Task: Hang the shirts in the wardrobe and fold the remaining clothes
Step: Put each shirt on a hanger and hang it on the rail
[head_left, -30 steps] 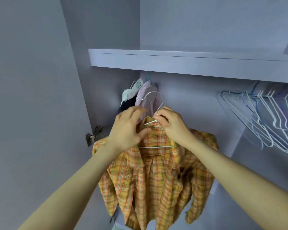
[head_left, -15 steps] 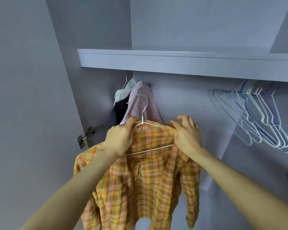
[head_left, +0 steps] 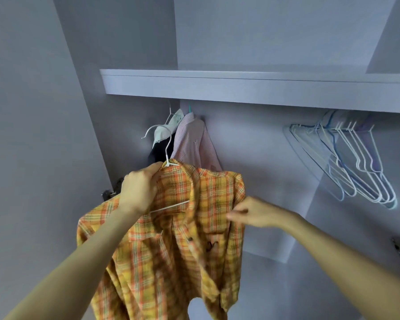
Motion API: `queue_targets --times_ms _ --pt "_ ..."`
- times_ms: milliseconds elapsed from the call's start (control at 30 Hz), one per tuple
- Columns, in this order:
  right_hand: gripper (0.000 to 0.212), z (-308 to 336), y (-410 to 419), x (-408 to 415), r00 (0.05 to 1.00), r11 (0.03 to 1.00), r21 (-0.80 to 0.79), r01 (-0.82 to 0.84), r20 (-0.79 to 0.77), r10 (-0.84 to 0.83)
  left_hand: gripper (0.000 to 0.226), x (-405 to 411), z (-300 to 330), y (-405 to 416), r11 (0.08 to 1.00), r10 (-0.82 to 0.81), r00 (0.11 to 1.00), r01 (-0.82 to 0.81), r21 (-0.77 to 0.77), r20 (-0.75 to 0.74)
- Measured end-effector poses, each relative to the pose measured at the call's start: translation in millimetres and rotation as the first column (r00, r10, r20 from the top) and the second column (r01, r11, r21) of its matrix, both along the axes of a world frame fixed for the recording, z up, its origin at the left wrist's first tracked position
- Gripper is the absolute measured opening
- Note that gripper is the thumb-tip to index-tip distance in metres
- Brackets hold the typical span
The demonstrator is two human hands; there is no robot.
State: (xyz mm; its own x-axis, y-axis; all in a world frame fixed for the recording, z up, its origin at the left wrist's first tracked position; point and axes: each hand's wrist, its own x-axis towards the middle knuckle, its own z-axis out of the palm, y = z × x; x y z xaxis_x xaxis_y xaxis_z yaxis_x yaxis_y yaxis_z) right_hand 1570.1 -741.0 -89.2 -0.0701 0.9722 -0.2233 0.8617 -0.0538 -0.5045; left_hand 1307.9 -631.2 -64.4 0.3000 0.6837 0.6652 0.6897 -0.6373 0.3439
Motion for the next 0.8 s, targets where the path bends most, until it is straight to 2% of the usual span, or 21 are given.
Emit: queue_targets --times_ms 33,67,133,200,267,300,367,400,467,567,600,633,667,700,733,767,800 --pt "0.036 -3 2 7 0.989 0.976 0.184 0.119 0.059 -0.132 0.029 -2 0 -1 0.999 -0.022 1.000 0.022 0.028 0.013" --pt "0.030 -5 5 14 0.958 0.899 0.378 0.220 0.091 -0.273 0.027 -5 1 -1 0.998 -0.045 0.999 0.044 0.044 0.023" --pt "0.033 -2 10 16 0.918 0.787 0.569 0.238 0.132 -0.373 0.023 -7 3 -1 0.993 -0.097 0.995 0.095 0.069 0.037" --pt "0.048 -4 17 17 0.916 0.800 0.564 0.204 0.179 -0.360 0.022 -8 4 -1 0.987 -0.139 0.989 0.135 0.086 0.046" --pt "0.055 -11 20 19 0.906 0.819 0.480 0.315 0.104 -0.410 0.022 -9 5 -2 0.984 -0.161 0.984 0.154 0.090 0.073" --pt "0.049 -17 21 20 0.895 0.821 0.416 0.392 0.035 -0.445 0.023 -9 6 -2 0.985 -0.159 0.983 0.151 0.085 0.092" --pt "0.008 -31 20 23 0.861 0.808 0.307 0.503 -0.100 -0.498 0.023 -12 7 -1 0.987 -0.148 0.981 0.139 0.079 0.124" --pt "0.018 -38 20 26 0.853 0.788 0.334 0.517 -0.125 -0.507 0.023 -13 8 0 0.988 -0.143 0.981 0.134 0.079 0.128" --pt "0.033 -41 18 33 0.793 0.682 0.411 0.605 -0.234 -0.563 0.023 -17 11 1 0.989 -0.127 0.985 0.118 0.089 0.112" --pt "0.025 -29 16 42 0.611 0.392 0.489 0.779 -0.452 -0.650 0.022 -25 13 4 0.990 -0.091 0.994 0.084 0.113 0.056" --pt "0.021 -23 15 42 0.587 0.377 0.478 0.793 -0.438 -0.681 0.022 -26 12 4 0.990 -0.087 0.996 0.082 0.114 0.034" --pt "0.018 -21 17 46 0.602 0.432 0.461 0.776 -0.334 -0.725 0.023 -26 11 5 0.990 -0.095 0.995 0.093 0.108 0.020" --pt "0.017 -22 17 49 0.630 0.530 0.398 0.748 -0.177 -0.756 0.023 -25 9 5 0.989 -0.118 0.993 0.116 0.097 0.017" --pt "0.016 -23 15 50 0.666 0.636 0.295 0.714 -0.005 -0.746 0.023 -23 7 5 0.986 -0.143 0.989 0.140 0.085 0.024" --pt "0.016 -25 12 51 0.689 0.694 0.191 0.695 0.102 -0.718 0.023 -21 5 4 0.984 -0.164 0.986 0.161 0.077 0.031" --pt "0.017 -28 9 52 0.705 0.718 0.151 0.680 0.137 -0.696 0.024 -18 3 2 0.981 -0.180 0.983 0.178 0.072 0.028" --pt "0.018 -31 8 53 0.721 0.723 0.200 0.662 0.095 -0.687 0.024 -16 2 1 0.979 -0.194 0.981 0.192 0.071 0.015"
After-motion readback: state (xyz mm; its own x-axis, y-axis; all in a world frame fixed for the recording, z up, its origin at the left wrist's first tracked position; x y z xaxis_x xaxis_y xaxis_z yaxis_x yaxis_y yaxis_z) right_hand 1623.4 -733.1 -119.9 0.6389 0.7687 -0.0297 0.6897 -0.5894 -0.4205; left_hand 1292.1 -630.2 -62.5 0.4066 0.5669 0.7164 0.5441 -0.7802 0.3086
